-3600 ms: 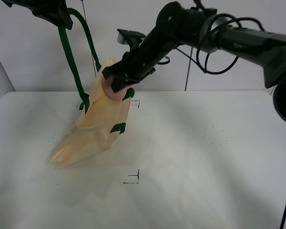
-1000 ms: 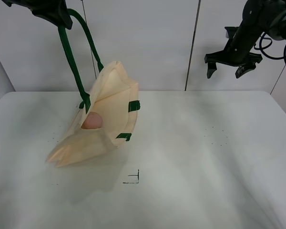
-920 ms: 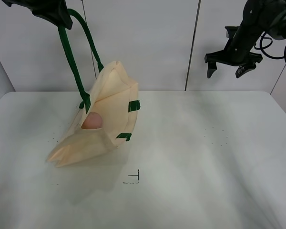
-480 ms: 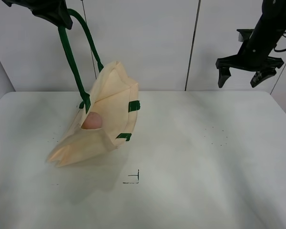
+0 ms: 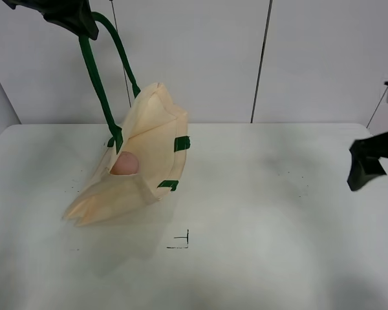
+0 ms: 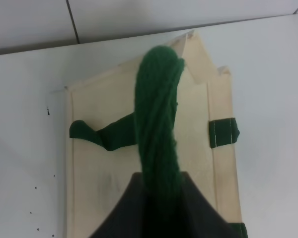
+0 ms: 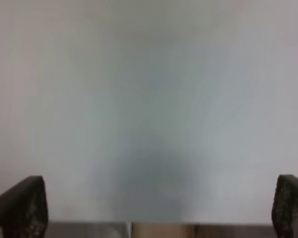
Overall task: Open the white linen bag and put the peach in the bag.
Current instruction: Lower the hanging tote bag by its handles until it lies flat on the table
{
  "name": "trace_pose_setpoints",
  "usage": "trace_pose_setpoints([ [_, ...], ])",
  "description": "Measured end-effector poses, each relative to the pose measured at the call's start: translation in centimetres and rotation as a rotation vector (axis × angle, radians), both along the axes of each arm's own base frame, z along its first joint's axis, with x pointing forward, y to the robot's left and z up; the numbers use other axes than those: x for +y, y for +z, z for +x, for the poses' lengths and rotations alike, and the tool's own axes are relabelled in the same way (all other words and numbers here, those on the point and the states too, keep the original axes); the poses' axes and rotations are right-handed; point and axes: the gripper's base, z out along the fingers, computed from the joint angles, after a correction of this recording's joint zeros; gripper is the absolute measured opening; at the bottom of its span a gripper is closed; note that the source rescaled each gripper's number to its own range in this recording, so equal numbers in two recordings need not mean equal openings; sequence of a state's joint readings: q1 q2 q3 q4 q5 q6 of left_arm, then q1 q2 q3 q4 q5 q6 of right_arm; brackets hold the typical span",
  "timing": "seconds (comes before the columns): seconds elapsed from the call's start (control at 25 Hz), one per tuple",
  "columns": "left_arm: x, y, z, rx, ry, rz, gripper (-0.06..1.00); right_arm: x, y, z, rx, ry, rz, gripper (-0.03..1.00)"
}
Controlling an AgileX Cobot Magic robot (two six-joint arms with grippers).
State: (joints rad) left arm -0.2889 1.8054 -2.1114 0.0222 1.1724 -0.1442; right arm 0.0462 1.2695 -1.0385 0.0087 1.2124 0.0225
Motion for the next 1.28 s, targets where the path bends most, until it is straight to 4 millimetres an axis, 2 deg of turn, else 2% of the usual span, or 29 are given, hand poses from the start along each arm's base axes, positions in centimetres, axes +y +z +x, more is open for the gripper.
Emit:
trace_pose_setpoints([
  [0.2,0.0,0.0,0.0,0.0,0.0,0.0,0.0,-0.4,-0.1,-7.8,-0.111,-0.001,0.005,1.0],
  [0.32,0.0,0.0,0.0,0.0,0.0,0.0,0.0,-0.6,-0.2,-11.9,-0.29,0.0,0.013,1.0],
  [0.48,0.0,0.0,0.0,0.0,0.0,0.0,0.0,-0.8,-1.4,-16.4,-0.506,-0.001,0.024,1.0],
  [0.6,0.0,0.0,0.0,0.0,0.0,0.0,0.0,-0.9,-2.4,-18.7,-0.636,-0.001,0.029,1.0],
  [0.8,0.0,0.0,0.0,0.0,0.0,0.0,0.0,-1.0,-2.1,-20.8,-0.794,-0.001,0.037,1.0],
  [1.12,0.0,0.0,0.0,0.0,0.0,0.0,0.0,-1.0,-2.2,-21.1,-0.813,-0.036,0.031,1.0],
  [1.28,0.0,0.0,0.0,0.0,0.0,0.0,0.0,-1.0,-2.2,-22.2,-0.882,-0.044,0.028,1.0],
])
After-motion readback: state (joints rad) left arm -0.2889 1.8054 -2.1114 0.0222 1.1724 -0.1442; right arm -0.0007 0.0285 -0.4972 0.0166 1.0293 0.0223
